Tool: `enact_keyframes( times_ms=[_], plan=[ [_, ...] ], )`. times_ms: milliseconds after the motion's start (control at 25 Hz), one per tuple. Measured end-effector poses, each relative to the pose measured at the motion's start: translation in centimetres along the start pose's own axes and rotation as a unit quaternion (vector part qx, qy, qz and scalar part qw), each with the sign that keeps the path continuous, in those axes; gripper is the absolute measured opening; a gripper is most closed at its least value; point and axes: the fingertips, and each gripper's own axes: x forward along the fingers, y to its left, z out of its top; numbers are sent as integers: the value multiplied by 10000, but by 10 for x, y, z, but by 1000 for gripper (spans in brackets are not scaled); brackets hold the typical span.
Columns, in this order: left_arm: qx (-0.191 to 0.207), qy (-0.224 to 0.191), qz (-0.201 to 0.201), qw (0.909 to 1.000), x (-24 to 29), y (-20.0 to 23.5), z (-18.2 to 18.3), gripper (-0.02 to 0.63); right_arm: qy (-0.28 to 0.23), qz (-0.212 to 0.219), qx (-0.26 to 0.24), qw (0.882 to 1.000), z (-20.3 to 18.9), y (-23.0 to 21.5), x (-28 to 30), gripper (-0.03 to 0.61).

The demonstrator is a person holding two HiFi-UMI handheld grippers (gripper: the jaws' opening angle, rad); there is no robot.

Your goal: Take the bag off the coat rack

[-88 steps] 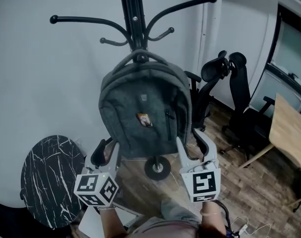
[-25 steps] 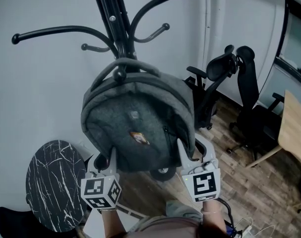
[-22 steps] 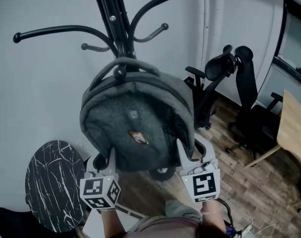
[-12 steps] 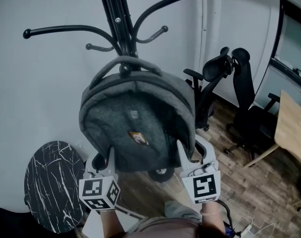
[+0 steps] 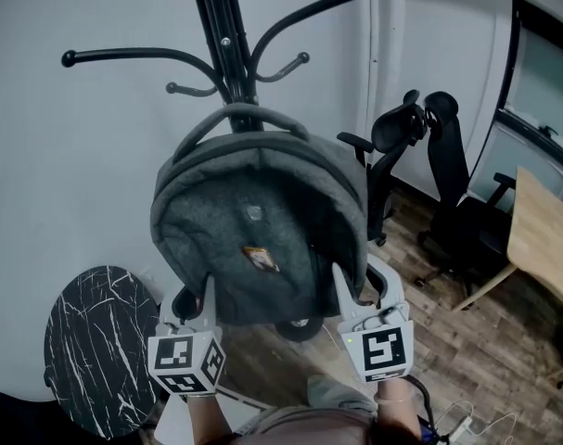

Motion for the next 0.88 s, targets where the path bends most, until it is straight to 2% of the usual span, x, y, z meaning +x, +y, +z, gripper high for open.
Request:
enact_keyframes(
  times_ms=[320,880],
  plan=[
    [-3,-89,-26,10000,-24,-6,2,77,-15,-88,-128,9999,8,7,-23,103],
    [-62,-81,-94,9999,-75,-23,-8,75,262,-134,-137,9995,10,21,-70,103]
  ],
)
